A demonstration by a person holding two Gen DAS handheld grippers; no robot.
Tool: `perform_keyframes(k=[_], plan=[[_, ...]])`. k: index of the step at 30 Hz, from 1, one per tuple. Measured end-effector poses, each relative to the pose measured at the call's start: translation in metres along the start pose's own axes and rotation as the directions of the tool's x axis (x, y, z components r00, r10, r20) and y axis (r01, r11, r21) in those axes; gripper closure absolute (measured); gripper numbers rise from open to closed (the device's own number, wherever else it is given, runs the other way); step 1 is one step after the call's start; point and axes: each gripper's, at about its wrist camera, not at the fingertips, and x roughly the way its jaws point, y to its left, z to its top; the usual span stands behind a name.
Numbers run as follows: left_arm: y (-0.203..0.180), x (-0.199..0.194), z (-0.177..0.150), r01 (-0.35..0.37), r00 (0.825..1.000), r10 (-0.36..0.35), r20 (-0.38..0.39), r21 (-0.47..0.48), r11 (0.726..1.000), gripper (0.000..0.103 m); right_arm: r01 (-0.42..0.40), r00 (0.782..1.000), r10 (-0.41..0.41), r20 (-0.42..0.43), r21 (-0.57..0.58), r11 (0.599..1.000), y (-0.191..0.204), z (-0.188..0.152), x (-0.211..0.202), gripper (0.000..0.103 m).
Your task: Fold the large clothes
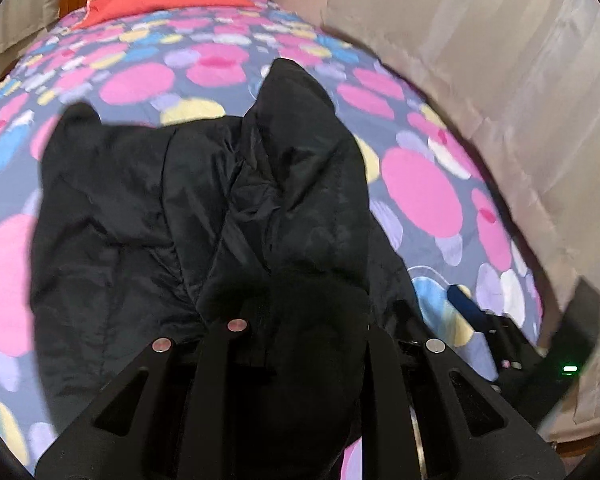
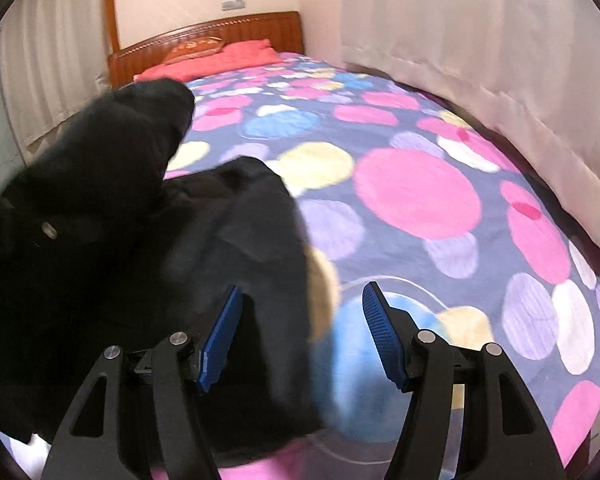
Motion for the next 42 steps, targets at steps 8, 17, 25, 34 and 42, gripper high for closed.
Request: perform_keyframes(k=[8,17,25,34,42], plan=[[-0.012,0.011,-0.011,-0.018,0.999,0.018,0.031,0.02,1.0,0.086,0.012,1.0,-0.012,-0.016,0.02,1.0,-0.019,-0.008,-0.001,0.041],[-0.03,-0.059,-0.016,0.096,0.984,-0.103,0.146,0.057,0.994,0.041,-0.005,1.0,0.005,0.012,0.032,0.999,-0.016,0.0,-0.022,0.041],[0.043,-0.119,-0.028,-0.086,0.943,0.092,0.321,-0.034,0.996,0.03,-0.084,0.995,0.082,0.059,0.033,0.996,0.008,0.023,-0.042,0.04],[0.149,-0.098,-0.054,-0.114,0.952,0.184,0.245,-0.276,0.954,0.027,-0.225,0.973,0.227,-0.036,0.045,0.973,0.063,0.046,-0.021,0.024],[0.155,-0.071,-0.068,-0.035,0.968,0.103,0.227,-0.288,0.957,0.023,-0.308,0.937,0.316,-0.152,0.073,0.949,0.073,0.032,0.007,0.082]])
